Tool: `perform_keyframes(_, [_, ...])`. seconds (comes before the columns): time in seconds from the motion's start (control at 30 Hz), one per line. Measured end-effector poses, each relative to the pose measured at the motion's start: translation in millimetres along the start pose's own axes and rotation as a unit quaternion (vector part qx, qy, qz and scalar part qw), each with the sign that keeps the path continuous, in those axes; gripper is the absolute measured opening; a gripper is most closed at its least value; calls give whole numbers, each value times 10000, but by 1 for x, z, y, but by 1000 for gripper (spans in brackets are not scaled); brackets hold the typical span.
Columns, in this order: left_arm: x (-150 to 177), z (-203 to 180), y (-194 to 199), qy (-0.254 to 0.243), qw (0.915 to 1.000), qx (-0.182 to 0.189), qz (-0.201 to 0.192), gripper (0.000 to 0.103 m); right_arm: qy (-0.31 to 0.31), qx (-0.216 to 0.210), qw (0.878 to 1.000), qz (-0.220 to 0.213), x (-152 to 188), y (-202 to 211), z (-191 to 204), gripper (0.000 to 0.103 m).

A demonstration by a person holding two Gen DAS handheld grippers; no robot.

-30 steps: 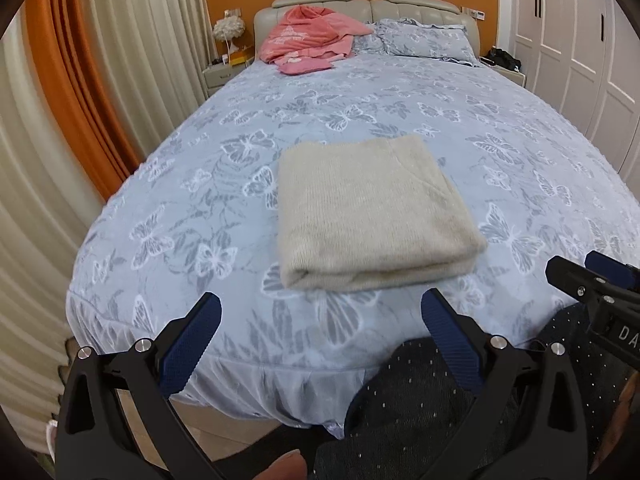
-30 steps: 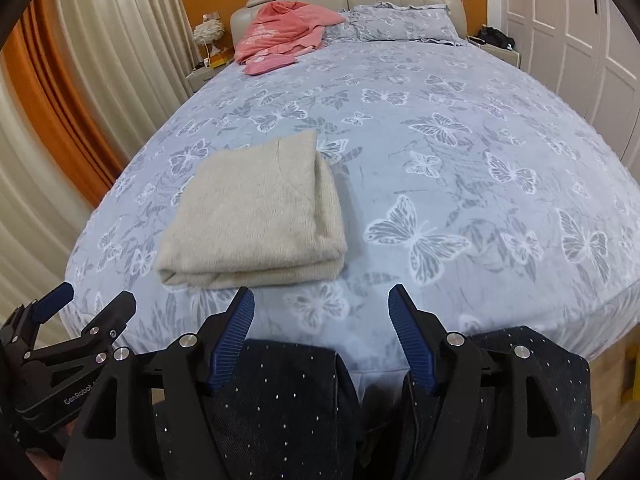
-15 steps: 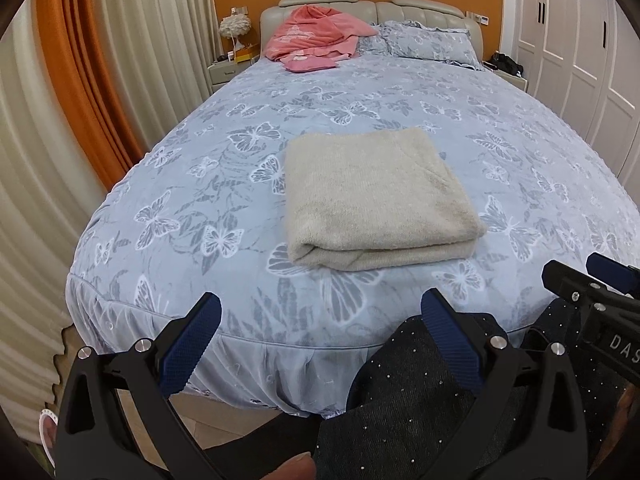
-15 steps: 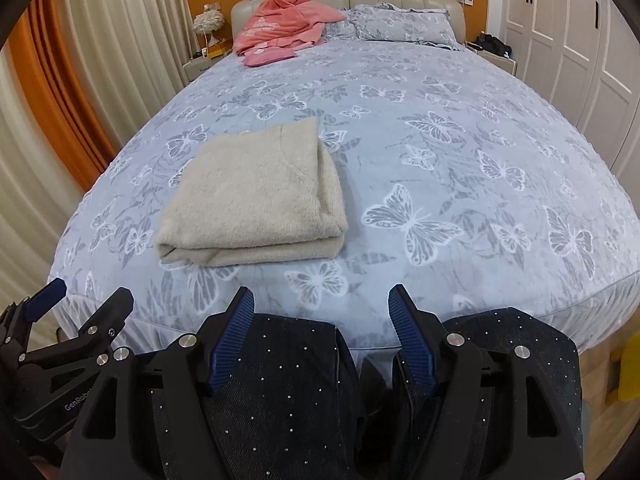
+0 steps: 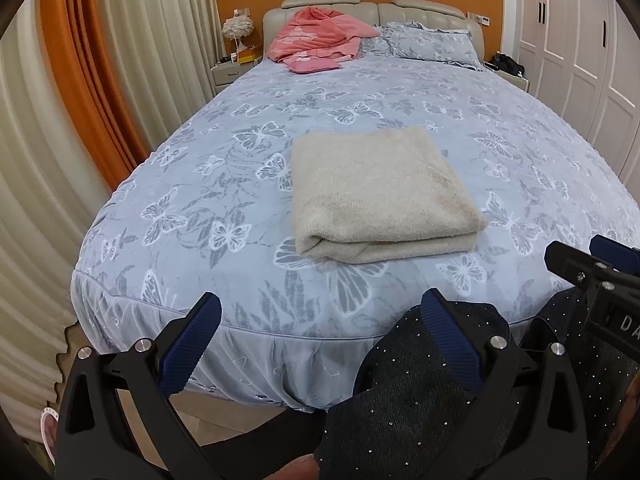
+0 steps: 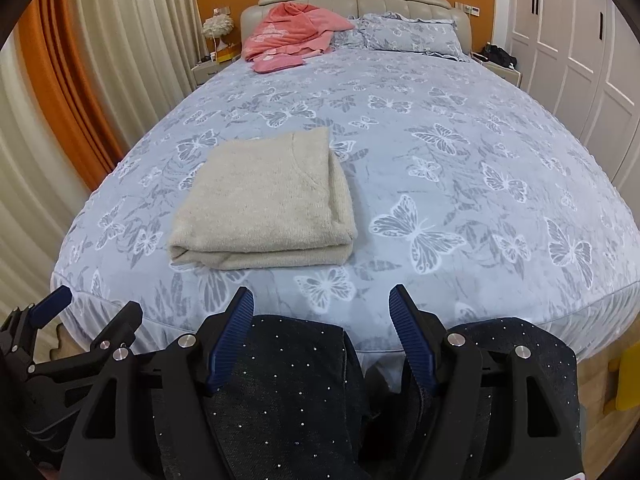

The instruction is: Fold small clothes

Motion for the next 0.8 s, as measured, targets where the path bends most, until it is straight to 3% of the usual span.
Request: perform_keyframes(0.8, [6, 9, -1, 52, 9999, -49, 114, 98, 0, -1, 10000, -14, 1, 5, 6, 69])
Point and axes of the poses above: each gripper's, at about its wrist camera, not at the fingertips, and y roughly against the way its jaws point, z to its left, x to its underside, the point moved 5 cm from there along -y, roughly the way its jaws point, and after that the axes turned 1 degree about -z, right-handed, at the moved point
